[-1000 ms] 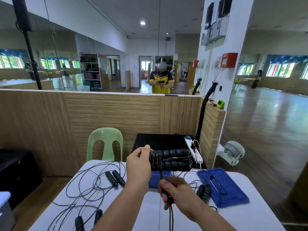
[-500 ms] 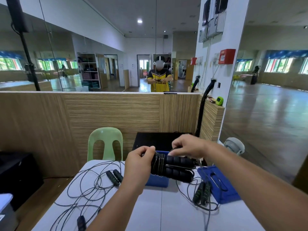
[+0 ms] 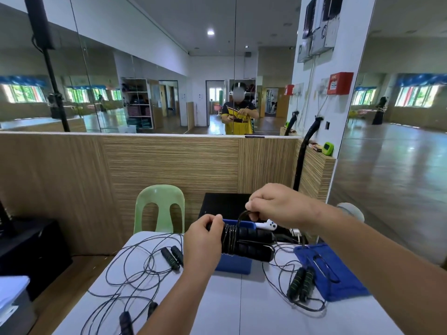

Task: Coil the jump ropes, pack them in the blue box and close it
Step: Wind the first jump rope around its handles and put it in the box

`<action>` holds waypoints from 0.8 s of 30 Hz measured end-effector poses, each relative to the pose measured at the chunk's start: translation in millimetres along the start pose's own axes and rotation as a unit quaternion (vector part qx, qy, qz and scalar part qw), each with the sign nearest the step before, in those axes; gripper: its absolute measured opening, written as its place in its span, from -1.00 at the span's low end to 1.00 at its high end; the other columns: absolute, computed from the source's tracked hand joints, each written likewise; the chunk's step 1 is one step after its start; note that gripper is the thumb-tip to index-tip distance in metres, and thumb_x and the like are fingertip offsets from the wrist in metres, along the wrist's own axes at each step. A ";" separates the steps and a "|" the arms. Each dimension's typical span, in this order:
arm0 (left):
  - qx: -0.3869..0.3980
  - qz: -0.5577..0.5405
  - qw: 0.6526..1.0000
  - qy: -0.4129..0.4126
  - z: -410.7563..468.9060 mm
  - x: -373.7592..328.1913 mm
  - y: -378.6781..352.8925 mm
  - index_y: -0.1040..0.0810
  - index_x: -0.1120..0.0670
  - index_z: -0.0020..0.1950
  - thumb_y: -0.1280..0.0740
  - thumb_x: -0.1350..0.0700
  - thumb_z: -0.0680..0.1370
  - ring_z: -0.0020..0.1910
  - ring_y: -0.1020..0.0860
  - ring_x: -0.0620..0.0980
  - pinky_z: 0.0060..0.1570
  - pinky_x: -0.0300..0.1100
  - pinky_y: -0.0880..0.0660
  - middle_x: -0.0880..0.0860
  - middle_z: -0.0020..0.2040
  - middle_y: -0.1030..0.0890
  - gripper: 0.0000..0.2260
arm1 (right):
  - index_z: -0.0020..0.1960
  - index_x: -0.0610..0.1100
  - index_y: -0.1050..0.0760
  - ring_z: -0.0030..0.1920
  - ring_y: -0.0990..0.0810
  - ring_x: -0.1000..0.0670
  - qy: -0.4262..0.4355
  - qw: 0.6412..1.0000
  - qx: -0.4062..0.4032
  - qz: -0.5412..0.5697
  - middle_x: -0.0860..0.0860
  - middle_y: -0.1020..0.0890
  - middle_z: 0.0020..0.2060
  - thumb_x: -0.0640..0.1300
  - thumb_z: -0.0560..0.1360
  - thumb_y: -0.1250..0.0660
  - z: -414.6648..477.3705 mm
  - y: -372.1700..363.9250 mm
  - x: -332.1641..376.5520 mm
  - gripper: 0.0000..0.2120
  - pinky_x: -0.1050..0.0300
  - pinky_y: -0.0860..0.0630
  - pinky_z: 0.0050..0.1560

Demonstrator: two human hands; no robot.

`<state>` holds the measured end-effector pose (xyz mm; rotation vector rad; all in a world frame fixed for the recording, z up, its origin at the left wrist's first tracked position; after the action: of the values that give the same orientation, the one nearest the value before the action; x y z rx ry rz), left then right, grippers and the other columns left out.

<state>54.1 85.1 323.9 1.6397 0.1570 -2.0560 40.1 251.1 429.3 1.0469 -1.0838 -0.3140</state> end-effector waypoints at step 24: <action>-0.099 -0.088 0.986 0.105 0.9 29.6 2.8 -0.63 0.09 -0.24 -0.24 -0.03 0.67 -0.37 -0.41 0.06 -0.27 -0.07 -0.34 0.11 -0.38 -0.51 -0.64 | -0.01 -0.20 -0.46 -0.54 -0.32 0.03 -0.063 0.930 -0.104 0.347 -0.06 -0.45 -0.46 -0.18 0.73 -0.06 -60.5 -164.4 -52.8 -0.75 0.21 -0.32 -0.51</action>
<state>50.2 73.2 296.9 1.7651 0.5795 -1.9143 108.3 235.0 260.3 0.4104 -1.4279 0.0796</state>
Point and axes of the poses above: each hand's wrist, its own z-axis towards the middle knuckle, its own y-axis out of the back of the hand, x = y × z, the point moved 9 cm from there along z, towards the middle knuckle
